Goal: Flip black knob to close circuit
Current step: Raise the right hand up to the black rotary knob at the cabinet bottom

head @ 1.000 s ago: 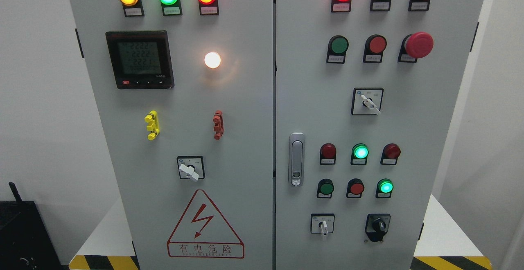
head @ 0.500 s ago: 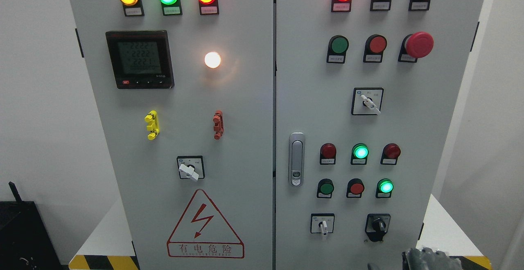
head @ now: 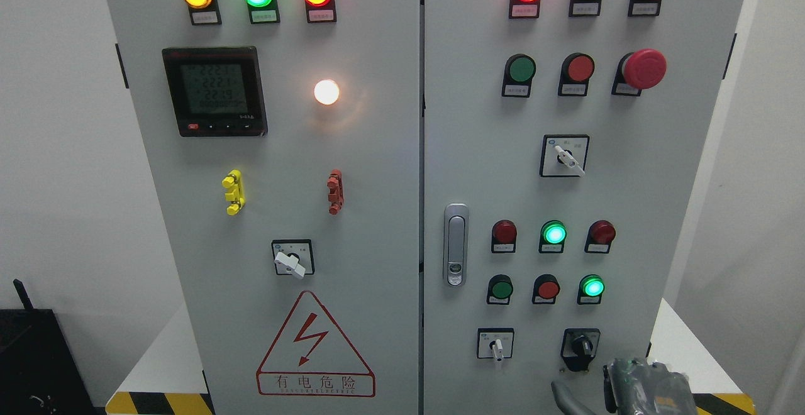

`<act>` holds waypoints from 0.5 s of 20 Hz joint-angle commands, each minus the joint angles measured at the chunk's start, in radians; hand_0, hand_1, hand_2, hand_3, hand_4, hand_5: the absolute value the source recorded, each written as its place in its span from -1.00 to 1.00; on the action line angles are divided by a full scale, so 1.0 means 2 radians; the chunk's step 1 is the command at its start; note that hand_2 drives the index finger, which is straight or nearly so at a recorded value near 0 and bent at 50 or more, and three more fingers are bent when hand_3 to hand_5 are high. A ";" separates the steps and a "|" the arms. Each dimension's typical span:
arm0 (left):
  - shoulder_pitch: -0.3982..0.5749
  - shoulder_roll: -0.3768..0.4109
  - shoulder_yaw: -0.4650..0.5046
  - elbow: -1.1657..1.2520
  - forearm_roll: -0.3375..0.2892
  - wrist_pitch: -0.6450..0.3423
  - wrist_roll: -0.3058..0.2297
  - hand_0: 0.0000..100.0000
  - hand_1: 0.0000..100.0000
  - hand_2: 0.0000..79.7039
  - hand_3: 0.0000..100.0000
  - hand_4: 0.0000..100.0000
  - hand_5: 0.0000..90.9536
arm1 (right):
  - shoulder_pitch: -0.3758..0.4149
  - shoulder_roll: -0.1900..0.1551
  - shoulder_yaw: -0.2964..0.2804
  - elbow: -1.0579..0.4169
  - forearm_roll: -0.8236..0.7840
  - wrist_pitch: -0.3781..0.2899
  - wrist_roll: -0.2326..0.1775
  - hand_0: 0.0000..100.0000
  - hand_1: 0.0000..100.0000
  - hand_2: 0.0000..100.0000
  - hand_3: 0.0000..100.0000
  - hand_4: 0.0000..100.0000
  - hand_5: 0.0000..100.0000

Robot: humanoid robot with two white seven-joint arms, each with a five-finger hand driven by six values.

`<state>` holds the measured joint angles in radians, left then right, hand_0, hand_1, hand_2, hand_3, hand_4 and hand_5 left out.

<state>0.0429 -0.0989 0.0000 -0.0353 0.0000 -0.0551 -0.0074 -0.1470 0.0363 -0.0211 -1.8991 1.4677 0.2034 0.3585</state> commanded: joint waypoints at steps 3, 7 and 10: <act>0.000 0.000 0.005 0.000 0.004 0.000 0.000 -1.00 -1.00 -1.00 -0.90 -0.95 -1.00 | -0.018 -0.028 -0.005 0.060 -0.008 0.012 -0.004 -1.00 -1.00 0.77 1.00 0.66 0.68; 0.000 0.000 0.005 0.000 0.004 0.000 0.000 -1.00 -1.00 -1.00 -0.90 -0.95 -1.00 | -0.019 -0.030 -0.025 0.065 -0.010 0.011 -0.006 -1.00 -1.00 0.77 1.00 0.66 0.69; 0.000 0.000 0.005 0.000 0.004 0.000 0.000 -1.00 -1.00 -1.00 -0.90 -0.95 -1.00 | -0.019 -0.040 -0.033 0.068 -0.039 0.013 -0.007 -1.00 -1.00 0.77 1.00 0.66 0.69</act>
<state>0.0429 -0.0990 0.0000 -0.0353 0.0000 -0.0551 -0.0075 -0.1786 0.0092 -0.0371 -1.8236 1.4374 0.2259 0.3459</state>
